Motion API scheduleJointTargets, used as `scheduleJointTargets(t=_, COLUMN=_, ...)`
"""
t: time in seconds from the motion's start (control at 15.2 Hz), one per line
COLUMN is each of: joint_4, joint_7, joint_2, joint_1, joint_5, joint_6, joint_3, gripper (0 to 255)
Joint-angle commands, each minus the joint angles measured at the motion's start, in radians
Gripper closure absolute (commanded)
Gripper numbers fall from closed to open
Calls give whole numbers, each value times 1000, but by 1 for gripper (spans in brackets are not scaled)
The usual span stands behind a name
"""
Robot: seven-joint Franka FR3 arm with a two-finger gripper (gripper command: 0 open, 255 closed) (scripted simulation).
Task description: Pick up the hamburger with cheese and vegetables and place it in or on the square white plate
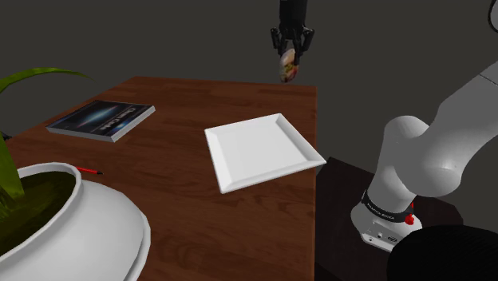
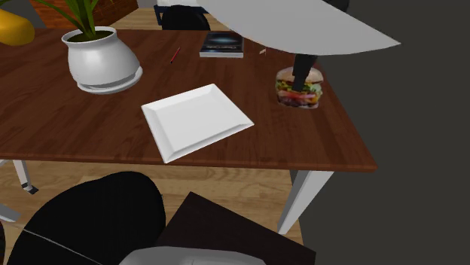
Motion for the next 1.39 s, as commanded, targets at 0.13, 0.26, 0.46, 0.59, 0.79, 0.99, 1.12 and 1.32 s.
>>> scheduleJointTargets(t=0.13, joint_4=-17, joint_7=101, joint_2=-20, joint_1=25, joint_5=29, joint_6=-12, joint_3=77, gripper=255)
scheduleJointTargets(t=0.26, joint_4=-26, joint_7=152, joint_2=-29, joint_1=38, joint_5=46, joint_6=-15, joint_3=117, gripper=255)
scheduleJointTargets(t=0.46, joint_4=-31, joint_7=227, joint_2=-34, joint_1=60, joint_5=72, joint_6=-18, joint_3=174, gripper=255)
scheduleJointTargets(t=0.59, joint_4=-29, joint_7=276, joint_2=-31, joint_1=74, joint_5=91, joint_6=-19, joint_3=212, gripper=255)
scheduleJointTargets(t=0.79, joint_4=-19, joint_7=350, joint_2=-20, joint_1=96, joint_5=119, joint_6=-20, joint_3=267, gripper=255)
scheduleJointTargets(t=0.99, joint_4=2, joint_7=423, joint_2=1, joint_1=118, joint_5=145, joint_6=-19, joint_3=321, gripper=255)
scheduleJointTargets(t=1.12, joint_4=21, joint_7=471, joint_2=20, joint_1=133, joint_5=161, joint_6=-18, joint_3=357, gripper=255)
scheduleJointTargets(t=1.32, joint_4=3, joint_7=511, joint_2=30, joint_1=145, joint_5=174, joint_6=9, joint_3=386, gripper=255)
